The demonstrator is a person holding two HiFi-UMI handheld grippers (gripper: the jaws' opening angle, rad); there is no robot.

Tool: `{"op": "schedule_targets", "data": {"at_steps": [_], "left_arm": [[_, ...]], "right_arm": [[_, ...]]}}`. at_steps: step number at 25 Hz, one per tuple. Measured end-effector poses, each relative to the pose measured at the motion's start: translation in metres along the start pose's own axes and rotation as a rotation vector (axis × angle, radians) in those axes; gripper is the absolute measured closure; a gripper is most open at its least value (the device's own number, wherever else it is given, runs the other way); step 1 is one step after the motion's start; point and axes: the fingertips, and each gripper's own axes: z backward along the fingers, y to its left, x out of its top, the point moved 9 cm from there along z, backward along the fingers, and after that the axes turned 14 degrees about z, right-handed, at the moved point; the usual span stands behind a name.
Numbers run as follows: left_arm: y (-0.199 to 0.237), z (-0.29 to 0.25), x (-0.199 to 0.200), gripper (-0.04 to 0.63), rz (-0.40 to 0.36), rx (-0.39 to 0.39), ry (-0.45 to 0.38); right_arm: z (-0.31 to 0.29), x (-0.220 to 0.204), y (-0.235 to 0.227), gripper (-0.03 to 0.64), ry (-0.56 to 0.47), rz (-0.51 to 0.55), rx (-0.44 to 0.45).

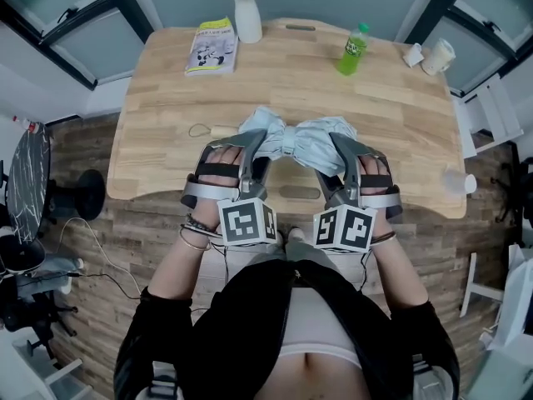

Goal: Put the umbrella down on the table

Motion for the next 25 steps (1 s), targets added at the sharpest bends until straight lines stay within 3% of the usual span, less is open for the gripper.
{"op": "schedule_targets", "data": {"at_steps": [25], "left_arm": [[-0.022,-0.078,-0.013,0.376,0.015,-0.074,0.08]], "right_arm": [[-0.076,-0.039,0.029,0.304,-0.048,0.009,0.094]]}}
